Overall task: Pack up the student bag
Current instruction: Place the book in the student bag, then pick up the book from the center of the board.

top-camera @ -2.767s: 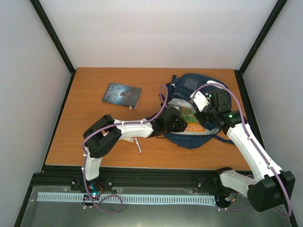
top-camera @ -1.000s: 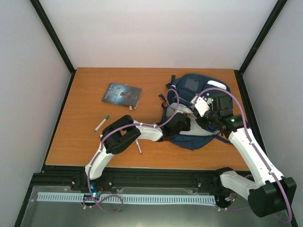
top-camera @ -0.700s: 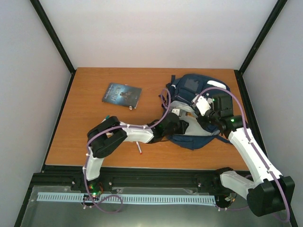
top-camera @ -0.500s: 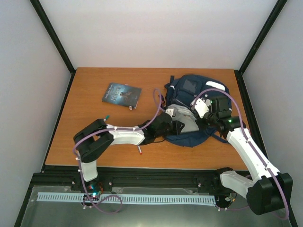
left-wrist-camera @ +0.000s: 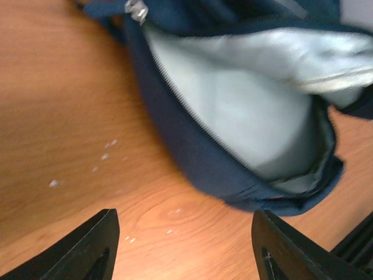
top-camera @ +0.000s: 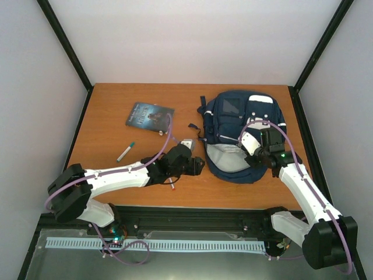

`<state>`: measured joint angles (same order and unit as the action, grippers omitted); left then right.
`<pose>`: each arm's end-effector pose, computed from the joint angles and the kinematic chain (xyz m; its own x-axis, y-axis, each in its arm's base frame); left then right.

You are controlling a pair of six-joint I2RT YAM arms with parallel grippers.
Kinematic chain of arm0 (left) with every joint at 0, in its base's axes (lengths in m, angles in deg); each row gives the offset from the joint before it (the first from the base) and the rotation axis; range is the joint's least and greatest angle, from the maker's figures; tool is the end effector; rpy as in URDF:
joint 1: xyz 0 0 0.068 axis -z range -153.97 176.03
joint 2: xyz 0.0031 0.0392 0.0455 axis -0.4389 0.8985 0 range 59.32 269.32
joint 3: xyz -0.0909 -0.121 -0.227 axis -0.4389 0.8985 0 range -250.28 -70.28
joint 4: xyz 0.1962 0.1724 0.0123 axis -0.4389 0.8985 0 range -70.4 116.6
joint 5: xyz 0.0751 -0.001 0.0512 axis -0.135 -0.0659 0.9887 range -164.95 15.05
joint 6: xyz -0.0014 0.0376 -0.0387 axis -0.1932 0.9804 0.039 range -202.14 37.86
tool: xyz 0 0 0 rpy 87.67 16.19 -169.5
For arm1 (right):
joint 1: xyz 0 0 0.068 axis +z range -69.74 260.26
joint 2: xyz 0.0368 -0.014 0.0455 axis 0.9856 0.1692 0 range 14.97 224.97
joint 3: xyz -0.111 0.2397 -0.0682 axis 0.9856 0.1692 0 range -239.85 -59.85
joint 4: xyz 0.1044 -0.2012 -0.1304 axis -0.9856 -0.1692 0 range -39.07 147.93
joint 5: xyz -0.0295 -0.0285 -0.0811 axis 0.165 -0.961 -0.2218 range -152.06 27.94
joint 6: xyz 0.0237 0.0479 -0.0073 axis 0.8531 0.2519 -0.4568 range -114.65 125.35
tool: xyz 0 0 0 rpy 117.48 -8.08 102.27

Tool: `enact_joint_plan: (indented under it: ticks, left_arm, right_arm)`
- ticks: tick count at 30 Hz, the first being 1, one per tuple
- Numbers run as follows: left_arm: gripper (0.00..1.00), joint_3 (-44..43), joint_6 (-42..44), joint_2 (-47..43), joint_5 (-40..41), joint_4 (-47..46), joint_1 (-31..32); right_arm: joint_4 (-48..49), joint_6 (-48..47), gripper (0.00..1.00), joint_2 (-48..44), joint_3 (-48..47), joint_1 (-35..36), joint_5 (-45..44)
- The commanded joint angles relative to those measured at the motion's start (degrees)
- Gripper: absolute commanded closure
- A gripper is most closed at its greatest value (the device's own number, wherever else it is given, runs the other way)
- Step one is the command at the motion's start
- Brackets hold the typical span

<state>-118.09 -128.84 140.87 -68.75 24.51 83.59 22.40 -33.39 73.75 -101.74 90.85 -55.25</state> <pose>0.1662 -0.2543 0.2201 -0.8074 -0.0784 -0.5847 0.3005 0.7982 -0.5221 0.1975 0.0412 0.2388 -0.4490 -0.7161 -0.5345 -0.6853 0.6598 -0.3083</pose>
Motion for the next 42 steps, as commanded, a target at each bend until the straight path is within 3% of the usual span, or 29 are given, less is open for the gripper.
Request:
enact_joint_plan:
  ticks: [1,7,13,14,16,18,22,26,28,31,34,42]
  left_arm:
    - [0.35,2.3,0.1,-0.7,1.5,5.8,-0.7]
    - [0.35,2.5,-2.4,-0.1,1.7,7.0,-4.3]
    - [0.26,1.3,-1.2,-1.9,0.1,10.3,-11.4]
    - [0.24,0.5,-1.1,-2.2,0.2,12.1,-12.7]
    - [0.2,-1.7,-0.9,-2.6,0.8,14.9,-15.8]
    - [0.15,-4.2,-0.9,-2.8,1.1,17.0,-19.3]
    - [0.06,-10.2,-0.8,-1.4,1.7,20.2,-26.4]
    - [0.0,-18.1,-1.0,3.5,1.8,24.7,-31.9]
    - [0.0,-21.6,-0.8,6.3,1.3,26.2,-34.5]
    - [0.0,-27.3,0.8,10.6,-0.2,27.8,-38.0]
    - [0.0,-32.9,3.5,15.3,0.8,30.1,-41.1]
    - [0.0,-47.7,7.3,31.7,-0.4,33.3,-49.7]
  right_arm:
    - [-0.5,-1.4,0.97,0.0,0.2,-1.5,-4.4]
    - [-1.8,-4.5,0.97,-1.1,1.2,-4.4,-6.0]
    - [-4.2,-7.2,0.96,-1.7,0.1,-9.0,-4.6]
    - [-5.3,-7.2,0.91,-1.8,-0.6,-9.0,-4.1]
    - [-8.8,-6.7,0.66,-2.8,-2.4,-9.1,-0.4]
    - [-11.9,-4.8,0.47,-4.7,-5.4,-9.1,4.4]
    - [-15.1,-0.5,0.3,-9.2,-9.9,-9.1,16.0]
    - [-13.8,3.7,0.21,-11.0,-9.9,-9.1,31.1]
    - [-10.8,6.7,0.19,-10.5,-7.9,-9.1,34.1]
    - [-6.1,10.7,0.14,-9.4,-4.5,-9.1,35.0]
    - [-5.3,10.9,0.0,-9.4,-3.6,-9.1,33.5]
    - [-3.2,12.1,0.0,-9.9,-2.3,-9.1,29.9]
